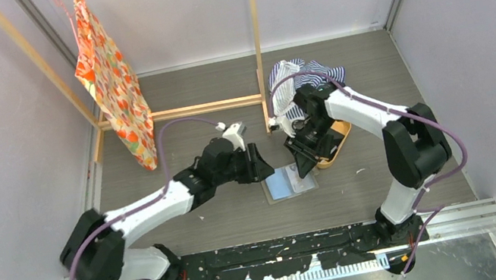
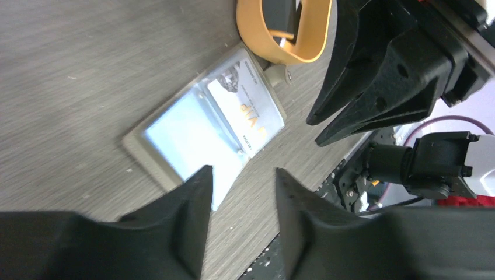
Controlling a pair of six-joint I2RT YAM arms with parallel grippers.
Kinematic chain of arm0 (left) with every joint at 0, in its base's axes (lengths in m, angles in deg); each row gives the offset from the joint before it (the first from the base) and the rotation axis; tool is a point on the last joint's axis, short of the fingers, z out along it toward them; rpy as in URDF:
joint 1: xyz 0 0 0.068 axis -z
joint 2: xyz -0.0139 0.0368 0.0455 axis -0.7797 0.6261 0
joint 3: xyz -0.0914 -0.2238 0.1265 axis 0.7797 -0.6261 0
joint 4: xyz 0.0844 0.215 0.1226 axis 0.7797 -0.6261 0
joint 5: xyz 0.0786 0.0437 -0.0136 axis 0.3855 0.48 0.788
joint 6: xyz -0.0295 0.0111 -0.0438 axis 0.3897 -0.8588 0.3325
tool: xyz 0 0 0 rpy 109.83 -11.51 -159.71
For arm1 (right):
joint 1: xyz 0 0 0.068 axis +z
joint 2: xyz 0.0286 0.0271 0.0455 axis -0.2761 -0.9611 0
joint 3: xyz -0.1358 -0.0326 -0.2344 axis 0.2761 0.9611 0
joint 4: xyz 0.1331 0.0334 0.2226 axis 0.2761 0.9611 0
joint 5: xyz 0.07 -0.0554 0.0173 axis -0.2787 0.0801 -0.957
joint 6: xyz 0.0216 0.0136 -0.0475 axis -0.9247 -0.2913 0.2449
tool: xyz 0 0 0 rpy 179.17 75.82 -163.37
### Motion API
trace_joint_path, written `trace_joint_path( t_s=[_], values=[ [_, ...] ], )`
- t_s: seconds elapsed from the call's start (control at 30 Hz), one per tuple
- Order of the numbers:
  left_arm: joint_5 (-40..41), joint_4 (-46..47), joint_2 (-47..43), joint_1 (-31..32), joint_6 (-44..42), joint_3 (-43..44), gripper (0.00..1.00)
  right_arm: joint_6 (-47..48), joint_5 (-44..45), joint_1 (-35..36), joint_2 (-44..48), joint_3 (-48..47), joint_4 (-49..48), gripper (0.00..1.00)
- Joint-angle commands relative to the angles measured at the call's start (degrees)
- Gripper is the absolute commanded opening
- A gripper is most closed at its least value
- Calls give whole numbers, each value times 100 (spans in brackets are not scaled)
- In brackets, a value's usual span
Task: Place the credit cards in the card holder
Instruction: Insert the credit card into the card holder, then close the card holder at the center of the board.
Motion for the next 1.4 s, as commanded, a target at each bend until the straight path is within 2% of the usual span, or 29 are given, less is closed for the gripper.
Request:
trace_joint_path(
  t_s=[0.0,0.03,0.07,0.2,0.37,0.57,0.73,0.9,1.03,1.37],
  values=[
    [1022,-374,-927,-90,-454,-683,86,262,-420,-343,561,-39,7,28],
    [1022,-147,-1109,-136,-298,-875,97,257,-450,-419,589,-37,2,28],
    [912,109,-1234,-204,-151,-1098,99,254,-470,-492,608,-38,5,28],
    [-251,1264,-1107,-658,424,-1686,100,188,-491,-616,574,-31,-26,28],
    [-1097,1987,-63,-1098,573,-1561,99,165,-500,-620,347,-63,-10,28],
    [-2253,3425,1482,-1561,1175,-1258,87,170,-501,-619,254,-56,-2,29],
    [-2571,4260,2266,-1567,1671,-1231,79,174,-493,-613,211,-56,0,29],
    [-2557,4322,2611,-1568,1653,-1354,76,190,-510,-615,183,-64,14,29],
    [-2672,4264,2993,-1567,1570,-1323,68,208,-532,-617,165,-73,43,29],
    [-2815,5322,3666,-1462,2167,-1367,53,250,-533,-616,110,-103,97,29]
  ],
)
